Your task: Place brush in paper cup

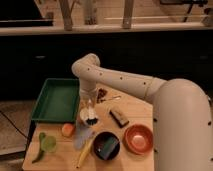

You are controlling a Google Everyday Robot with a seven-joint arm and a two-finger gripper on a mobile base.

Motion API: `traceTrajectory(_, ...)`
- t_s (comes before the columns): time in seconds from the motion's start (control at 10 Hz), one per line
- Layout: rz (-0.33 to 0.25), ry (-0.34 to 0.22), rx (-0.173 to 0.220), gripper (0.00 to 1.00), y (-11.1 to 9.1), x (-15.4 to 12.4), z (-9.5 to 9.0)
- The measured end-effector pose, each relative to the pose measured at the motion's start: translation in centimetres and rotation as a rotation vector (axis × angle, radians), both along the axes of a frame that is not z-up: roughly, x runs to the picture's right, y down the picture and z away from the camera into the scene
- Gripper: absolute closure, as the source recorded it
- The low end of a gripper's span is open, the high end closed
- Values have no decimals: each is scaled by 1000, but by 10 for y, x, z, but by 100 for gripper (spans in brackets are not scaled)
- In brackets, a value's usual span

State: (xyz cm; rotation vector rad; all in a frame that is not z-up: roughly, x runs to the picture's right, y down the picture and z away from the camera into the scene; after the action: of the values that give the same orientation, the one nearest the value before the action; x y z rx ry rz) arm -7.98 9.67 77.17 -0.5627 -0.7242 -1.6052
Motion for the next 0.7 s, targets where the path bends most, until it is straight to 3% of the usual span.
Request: traceTrajectory(0.7, -42, -14, 7, 99, 13, -14, -3)
